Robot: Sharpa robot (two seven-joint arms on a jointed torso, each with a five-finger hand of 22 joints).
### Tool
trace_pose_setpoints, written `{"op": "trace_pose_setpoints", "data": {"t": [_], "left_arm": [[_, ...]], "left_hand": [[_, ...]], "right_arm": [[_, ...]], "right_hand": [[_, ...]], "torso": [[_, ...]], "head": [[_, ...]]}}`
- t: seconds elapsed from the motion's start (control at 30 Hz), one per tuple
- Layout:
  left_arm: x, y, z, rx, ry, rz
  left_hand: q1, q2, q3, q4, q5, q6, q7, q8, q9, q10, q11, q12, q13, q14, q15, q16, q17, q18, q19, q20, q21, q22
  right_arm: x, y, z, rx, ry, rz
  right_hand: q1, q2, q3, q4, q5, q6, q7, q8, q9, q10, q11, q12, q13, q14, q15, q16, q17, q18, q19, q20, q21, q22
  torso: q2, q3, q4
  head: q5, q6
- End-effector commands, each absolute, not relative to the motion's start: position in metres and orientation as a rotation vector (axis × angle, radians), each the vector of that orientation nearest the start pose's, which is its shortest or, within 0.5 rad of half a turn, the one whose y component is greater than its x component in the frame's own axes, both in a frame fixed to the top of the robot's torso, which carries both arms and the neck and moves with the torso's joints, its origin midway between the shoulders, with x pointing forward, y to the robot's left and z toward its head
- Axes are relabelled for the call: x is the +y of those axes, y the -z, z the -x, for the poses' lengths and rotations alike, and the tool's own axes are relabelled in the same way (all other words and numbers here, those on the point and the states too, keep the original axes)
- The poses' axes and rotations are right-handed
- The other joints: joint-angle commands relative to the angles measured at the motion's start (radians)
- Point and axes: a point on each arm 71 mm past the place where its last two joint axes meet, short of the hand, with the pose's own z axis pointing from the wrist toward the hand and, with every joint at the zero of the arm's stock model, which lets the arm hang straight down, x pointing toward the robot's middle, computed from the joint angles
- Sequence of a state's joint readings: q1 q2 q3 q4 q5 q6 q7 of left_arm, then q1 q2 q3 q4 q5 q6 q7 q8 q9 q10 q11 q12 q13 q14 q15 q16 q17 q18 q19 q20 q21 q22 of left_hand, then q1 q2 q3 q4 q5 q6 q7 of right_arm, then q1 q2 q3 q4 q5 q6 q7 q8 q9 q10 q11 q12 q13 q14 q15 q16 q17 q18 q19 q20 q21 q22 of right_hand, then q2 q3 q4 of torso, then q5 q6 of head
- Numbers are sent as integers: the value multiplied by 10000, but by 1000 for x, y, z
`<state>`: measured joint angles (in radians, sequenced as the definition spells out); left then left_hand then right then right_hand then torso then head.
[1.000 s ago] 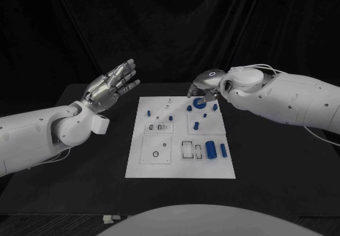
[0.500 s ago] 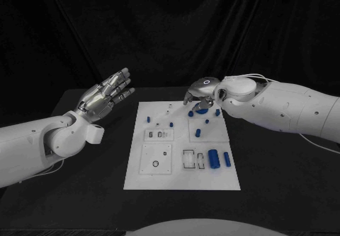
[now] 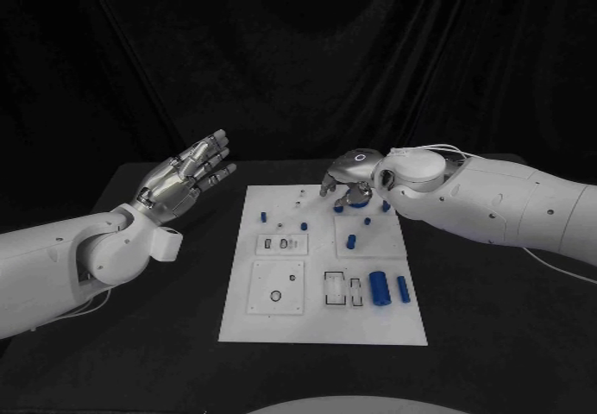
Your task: Assemble the parts on the task board
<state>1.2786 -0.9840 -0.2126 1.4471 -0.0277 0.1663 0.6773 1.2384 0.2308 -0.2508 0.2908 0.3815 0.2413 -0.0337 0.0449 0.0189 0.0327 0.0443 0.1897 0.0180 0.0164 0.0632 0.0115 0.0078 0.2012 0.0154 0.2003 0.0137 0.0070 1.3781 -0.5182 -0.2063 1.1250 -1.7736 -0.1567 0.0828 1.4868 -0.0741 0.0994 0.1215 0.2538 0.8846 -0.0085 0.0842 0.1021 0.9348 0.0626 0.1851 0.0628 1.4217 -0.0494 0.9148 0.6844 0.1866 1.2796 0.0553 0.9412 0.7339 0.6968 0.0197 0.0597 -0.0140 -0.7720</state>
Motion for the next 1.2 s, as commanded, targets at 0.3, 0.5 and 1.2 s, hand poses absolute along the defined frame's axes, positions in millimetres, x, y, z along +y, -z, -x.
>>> {"op": "trace_pose_setpoints", "data": {"t": [0.3,0.5,1.2], "left_arm": [[287,178,-476,13466,19181,8650],[287,178,-477,13523,19199,8657],[285,179,-479,13674,19279,8661]], "left_hand": [[182,20,-40,-53,225,3,49,147,148,-41,153,156,112,10,195,97,21,-202,77,76,66,48],[194,31,-30,-51,230,-6,51,143,146,-42,160,157,112,15,222,103,23,-201,84,91,72,51],[219,51,-12,-51,246,4,67,143,148,-44,149,156,111,28,284,115,28,-200,90,119,77,53]], "right_arm": [[-137,171,-544,15711,-4472,7735],[-141,173,-544,15978,-4335,7726],[-148,192,-547,16727,-3980,7626]], "right_hand": [[-413,-26,191,330,144,101,23,-104,124,88,4,-203,110,106,2,198,156,-289,79,10,269,263],[-437,-8,214,344,121,77,34,-127,115,72,11,-224,108,112,5,242,208,-292,77,15,284,299],[-89,-292,436,-37,3,137,62,-135,115,105,-27,-300,113,220,-22,691,705,-393,262,-5,782,1032]], "torso": [[-85,4,12],[-105,1,16],[-129,-7,3]], "head": [[6,-5],[-30,-25],[7,-112]]}}
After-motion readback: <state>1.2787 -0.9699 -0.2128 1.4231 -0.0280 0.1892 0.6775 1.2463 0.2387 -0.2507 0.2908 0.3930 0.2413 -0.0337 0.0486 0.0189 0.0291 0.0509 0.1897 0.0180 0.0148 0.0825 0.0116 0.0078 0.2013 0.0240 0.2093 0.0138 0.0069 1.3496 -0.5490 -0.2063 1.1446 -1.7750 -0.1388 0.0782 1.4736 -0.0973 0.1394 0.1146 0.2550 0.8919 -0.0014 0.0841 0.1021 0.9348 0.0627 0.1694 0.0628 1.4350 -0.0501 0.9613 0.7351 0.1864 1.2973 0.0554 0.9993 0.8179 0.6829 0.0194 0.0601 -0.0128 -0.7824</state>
